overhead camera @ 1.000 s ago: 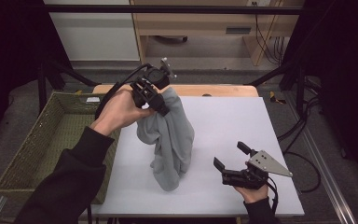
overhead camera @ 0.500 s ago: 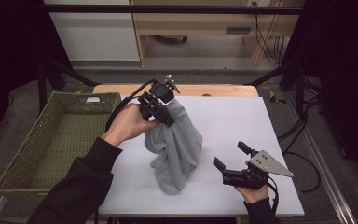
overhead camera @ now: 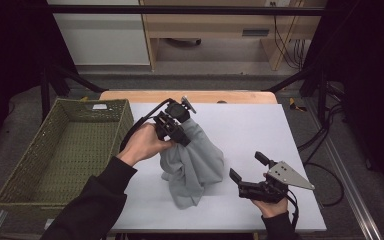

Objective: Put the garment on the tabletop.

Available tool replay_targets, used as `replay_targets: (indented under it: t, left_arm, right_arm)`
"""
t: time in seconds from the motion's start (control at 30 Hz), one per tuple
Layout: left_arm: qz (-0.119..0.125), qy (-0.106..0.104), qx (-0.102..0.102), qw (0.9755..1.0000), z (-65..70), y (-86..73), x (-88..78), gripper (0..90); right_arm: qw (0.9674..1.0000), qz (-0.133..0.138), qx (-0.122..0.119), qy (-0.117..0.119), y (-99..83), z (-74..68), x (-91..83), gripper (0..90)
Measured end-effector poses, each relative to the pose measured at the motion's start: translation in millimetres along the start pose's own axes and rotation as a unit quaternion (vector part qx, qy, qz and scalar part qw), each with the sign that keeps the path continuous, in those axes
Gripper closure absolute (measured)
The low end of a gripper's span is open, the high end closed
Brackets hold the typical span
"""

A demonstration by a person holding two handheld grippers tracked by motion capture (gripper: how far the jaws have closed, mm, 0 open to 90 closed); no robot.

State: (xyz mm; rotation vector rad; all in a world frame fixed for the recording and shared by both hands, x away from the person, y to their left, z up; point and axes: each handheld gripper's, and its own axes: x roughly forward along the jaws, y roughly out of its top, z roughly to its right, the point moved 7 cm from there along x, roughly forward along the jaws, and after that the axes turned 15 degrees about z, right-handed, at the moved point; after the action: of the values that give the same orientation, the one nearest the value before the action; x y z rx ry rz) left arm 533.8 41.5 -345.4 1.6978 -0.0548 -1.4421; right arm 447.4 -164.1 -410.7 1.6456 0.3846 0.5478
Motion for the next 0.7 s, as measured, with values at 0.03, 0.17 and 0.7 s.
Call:
replay_targets:
  t: [0.03,0.17,0.7]
  left_arm:
    - [-0.001,0.000,0.000,1.0000,0.4,-0.9,2.0,75.9]
    - [0.003,-0.005,-0.002,1.0000,1.5,-5.7,11.1,74.8]
    - [-0.011,0.006,-0.009,0.9999,-2.1,-20.0,34.2,45.6]
  right_arm:
    - [1.0000,0.000,0.000,0.000,0.0,0.0,0.0,1.0]
    - [1.0000,0.000,-0.006,0.000,0.0,1.7,-0.5,1.0]
    - [1.0000,0.001,-0.004,0.001,0.9,1.3,-1.2,1.0]
